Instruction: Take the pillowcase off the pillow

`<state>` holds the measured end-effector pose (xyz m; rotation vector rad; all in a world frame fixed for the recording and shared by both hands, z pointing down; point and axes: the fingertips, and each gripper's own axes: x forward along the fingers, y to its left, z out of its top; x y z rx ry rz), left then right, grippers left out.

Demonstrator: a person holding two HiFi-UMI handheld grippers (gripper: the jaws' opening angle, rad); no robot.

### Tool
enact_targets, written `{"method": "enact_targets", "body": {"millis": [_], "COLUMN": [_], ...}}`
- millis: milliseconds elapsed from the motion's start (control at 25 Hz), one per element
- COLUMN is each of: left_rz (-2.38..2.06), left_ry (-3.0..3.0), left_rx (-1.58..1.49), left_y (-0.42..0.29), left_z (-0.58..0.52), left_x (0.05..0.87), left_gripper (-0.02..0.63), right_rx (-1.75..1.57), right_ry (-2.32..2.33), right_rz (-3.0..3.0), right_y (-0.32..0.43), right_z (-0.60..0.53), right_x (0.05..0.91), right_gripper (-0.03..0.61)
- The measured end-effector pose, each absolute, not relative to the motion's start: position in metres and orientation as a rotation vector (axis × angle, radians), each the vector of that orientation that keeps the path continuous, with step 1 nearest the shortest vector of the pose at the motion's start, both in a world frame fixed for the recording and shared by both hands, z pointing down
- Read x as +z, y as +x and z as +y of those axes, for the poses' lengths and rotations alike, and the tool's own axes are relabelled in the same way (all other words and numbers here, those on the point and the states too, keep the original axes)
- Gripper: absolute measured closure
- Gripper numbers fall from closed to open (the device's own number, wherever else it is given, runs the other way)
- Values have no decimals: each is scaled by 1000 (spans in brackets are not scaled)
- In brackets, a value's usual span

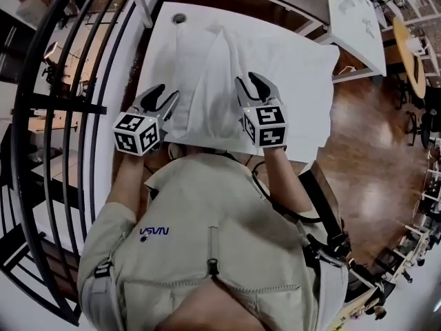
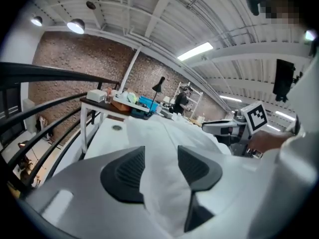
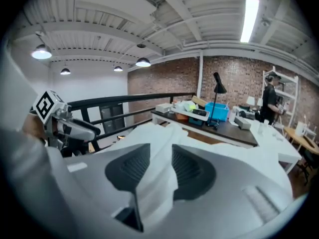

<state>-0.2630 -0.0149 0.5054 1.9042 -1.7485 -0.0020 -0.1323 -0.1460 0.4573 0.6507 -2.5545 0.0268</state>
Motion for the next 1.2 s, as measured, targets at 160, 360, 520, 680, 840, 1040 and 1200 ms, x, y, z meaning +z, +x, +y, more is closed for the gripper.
{"method": "enact_targets", "body": {"millis": [160, 360, 520, 680, 840, 1040, 1200], "left_rz": [-1559, -1484, -1528, -1583, -1674, -1789, -1828], "left_ry": [1860, 1833, 1900, 1929, 1859, 1814, 1777], "left_rx": [78, 106, 133, 67, -91, -129, -126], "left_y": [-218, -201, -202, -210, -232, -270, -293], "left_z": [21, 19, 6, -2, -9, -16, -9], "left_x": [549, 571, 551, 525, 502, 489, 495], "left_gripper": [391, 470, 579, 589, 592, 594, 592], "right_rx": [113, 133, -2, -162, -204, -160, -88], "right_ry": [531, 310, 204, 300, 424, 555, 653], "right_rz": [-2556, -2511, -2383, -2353, -2387, -2336, -2255], "right_y": [-115, -122, -136, -143, -132, -92, -49], "right_z": [-81, -21, 5, -7, -27, -54, -78], "right_x": [475, 501, 544, 547, 519, 508, 519], "right_gripper": [442, 438, 396, 449, 535, 568, 569]}}
